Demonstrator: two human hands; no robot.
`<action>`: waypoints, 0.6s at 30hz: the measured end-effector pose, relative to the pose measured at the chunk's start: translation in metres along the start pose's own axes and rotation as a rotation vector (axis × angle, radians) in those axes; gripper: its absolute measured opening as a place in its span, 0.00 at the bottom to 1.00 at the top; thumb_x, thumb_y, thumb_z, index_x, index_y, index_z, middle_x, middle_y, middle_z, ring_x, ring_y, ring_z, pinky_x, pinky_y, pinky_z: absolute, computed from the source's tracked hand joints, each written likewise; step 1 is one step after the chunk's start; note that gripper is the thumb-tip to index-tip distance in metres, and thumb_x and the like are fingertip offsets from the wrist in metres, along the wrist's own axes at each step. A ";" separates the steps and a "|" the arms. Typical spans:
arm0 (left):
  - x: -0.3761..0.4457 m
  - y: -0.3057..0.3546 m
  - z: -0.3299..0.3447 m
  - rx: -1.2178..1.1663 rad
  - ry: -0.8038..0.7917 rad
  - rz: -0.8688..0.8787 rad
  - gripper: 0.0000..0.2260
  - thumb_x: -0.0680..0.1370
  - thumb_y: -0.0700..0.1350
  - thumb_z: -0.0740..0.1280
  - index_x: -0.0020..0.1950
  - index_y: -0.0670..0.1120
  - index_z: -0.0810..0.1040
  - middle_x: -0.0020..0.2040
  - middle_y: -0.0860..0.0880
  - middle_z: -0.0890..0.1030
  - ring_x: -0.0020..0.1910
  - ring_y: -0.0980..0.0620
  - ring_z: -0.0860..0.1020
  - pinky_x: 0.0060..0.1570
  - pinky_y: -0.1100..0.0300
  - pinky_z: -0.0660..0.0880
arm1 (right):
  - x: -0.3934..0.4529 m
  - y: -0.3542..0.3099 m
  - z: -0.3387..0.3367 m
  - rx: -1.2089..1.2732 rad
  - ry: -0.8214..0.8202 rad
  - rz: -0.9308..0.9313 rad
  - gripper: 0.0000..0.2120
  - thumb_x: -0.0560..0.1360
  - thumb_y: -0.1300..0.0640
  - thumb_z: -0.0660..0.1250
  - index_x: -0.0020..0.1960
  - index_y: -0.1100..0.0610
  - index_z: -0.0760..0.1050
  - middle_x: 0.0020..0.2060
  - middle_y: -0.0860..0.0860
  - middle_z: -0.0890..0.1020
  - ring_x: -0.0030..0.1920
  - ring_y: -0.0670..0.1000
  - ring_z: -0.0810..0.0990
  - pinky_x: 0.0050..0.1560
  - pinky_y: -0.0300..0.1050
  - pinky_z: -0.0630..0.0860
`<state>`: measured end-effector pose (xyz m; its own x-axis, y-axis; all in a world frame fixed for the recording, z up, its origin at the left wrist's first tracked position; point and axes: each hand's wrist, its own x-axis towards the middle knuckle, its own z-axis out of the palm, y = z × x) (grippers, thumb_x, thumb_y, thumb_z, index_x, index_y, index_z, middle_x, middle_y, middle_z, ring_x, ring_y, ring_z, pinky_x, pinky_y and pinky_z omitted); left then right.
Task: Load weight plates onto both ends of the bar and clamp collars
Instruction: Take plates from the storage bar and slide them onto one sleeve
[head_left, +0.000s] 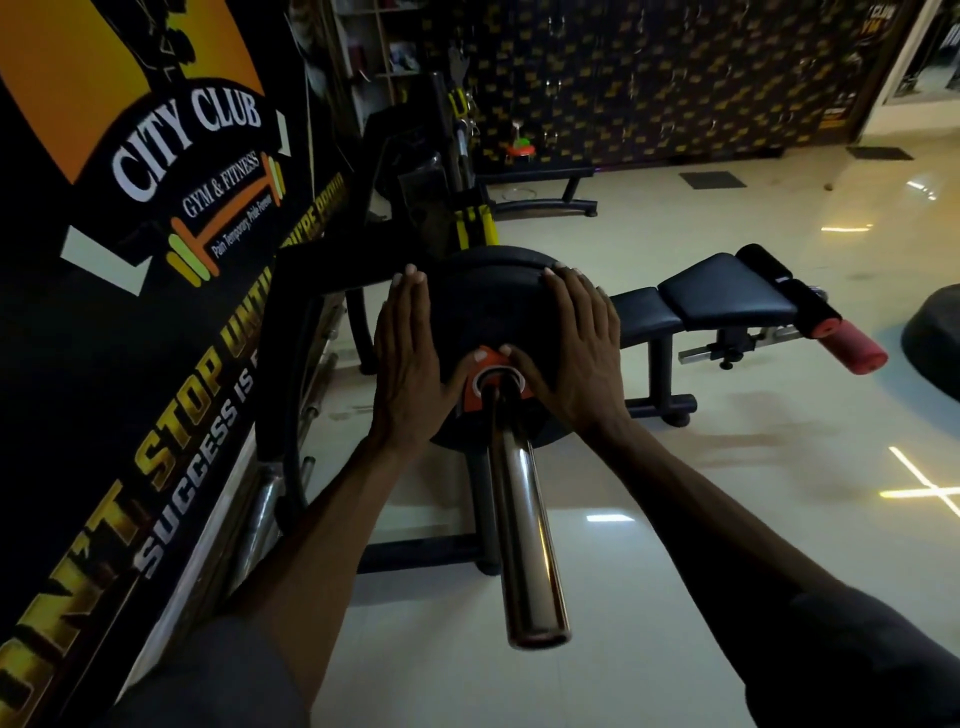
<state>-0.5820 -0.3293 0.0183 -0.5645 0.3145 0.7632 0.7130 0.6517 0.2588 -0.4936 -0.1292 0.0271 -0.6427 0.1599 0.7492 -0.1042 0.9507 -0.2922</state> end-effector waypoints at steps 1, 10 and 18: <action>0.005 -0.003 0.005 0.001 0.004 -0.001 0.47 0.80 0.66 0.67 0.85 0.42 0.47 0.86 0.46 0.49 0.85 0.48 0.48 0.83 0.57 0.42 | 0.005 0.003 0.005 -0.002 0.001 0.007 0.43 0.77 0.32 0.66 0.82 0.54 0.55 0.81 0.55 0.60 0.81 0.56 0.58 0.80 0.62 0.56; 0.006 0.002 0.001 -0.050 -0.041 -0.071 0.45 0.79 0.65 0.68 0.85 0.47 0.49 0.84 0.47 0.56 0.83 0.57 0.48 0.80 0.64 0.40 | 0.010 0.005 0.005 0.023 -0.031 0.032 0.44 0.76 0.32 0.67 0.82 0.54 0.55 0.80 0.55 0.62 0.80 0.56 0.60 0.80 0.59 0.59; -0.009 0.023 -0.078 -0.015 -0.244 -0.089 0.37 0.83 0.56 0.66 0.85 0.45 0.52 0.85 0.45 0.57 0.83 0.46 0.54 0.78 0.54 0.53 | -0.004 -0.016 -0.050 0.051 -0.278 0.067 0.41 0.81 0.41 0.65 0.84 0.52 0.47 0.84 0.54 0.51 0.84 0.55 0.47 0.81 0.67 0.51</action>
<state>-0.5284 -0.3706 0.0635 -0.7079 0.4146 0.5718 0.6608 0.6746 0.3290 -0.4519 -0.1321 0.0586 -0.8324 0.1364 0.5371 -0.0876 0.9246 -0.3706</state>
